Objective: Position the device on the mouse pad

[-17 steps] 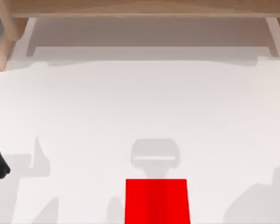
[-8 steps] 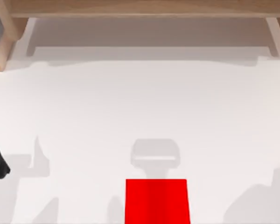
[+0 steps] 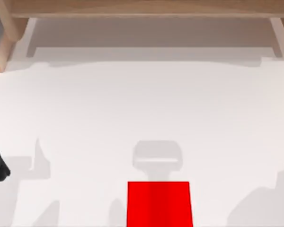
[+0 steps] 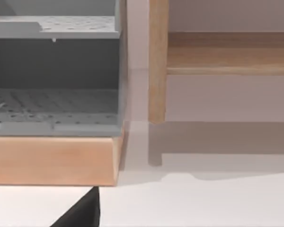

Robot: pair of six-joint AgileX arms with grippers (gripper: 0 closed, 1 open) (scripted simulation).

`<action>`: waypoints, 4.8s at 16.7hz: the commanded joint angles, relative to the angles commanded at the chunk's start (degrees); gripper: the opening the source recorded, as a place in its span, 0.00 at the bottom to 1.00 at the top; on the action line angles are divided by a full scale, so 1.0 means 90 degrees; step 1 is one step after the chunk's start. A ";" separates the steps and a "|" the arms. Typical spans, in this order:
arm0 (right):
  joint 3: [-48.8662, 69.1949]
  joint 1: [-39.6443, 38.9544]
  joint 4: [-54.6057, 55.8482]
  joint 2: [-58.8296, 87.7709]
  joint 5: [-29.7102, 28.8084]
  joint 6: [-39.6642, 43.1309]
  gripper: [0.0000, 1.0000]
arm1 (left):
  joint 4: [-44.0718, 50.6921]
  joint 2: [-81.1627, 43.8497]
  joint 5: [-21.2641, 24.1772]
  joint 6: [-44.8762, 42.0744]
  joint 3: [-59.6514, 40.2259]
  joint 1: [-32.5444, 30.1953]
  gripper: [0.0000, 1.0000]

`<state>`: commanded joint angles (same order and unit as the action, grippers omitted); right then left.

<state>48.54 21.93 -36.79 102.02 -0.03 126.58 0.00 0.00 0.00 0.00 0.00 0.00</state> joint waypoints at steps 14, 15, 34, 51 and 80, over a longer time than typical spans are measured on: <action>0.0814 0.0010 -0.1424 -0.0735 -0.0145 -0.0104 0.00 | 0.0000 0.0000 0.0000 0.0000 0.0000 0.0000 1.00; 0.1006 0.0011 -0.1800 -0.0853 -0.0142 -0.0099 0.00 | 0.0000 0.0000 0.0000 0.0000 0.0000 0.0000 1.00; 0.2271 -0.1704 -0.2621 -0.1114 -0.0391 0.2776 0.00 | 0.0000 0.0000 0.0000 0.0000 0.0000 0.0000 1.00; 0.3269 -0.7246 -0.2721 0.0611 0.0147 1.6201 0.00 | 0.0000 0.0000 0.0000 0.0000 0.0000 0.0000 1.00; 0.3427 -0.8816 -0.2233 0.1128 0.0918 1.9906 0.00 | 0.0000 0.0000 0.0000 0.0000 0.0000 0.0000 1.00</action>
<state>79.38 -57.41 -56.89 112.17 8.24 305.74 0.00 0.00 0.00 0.00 0.00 0.00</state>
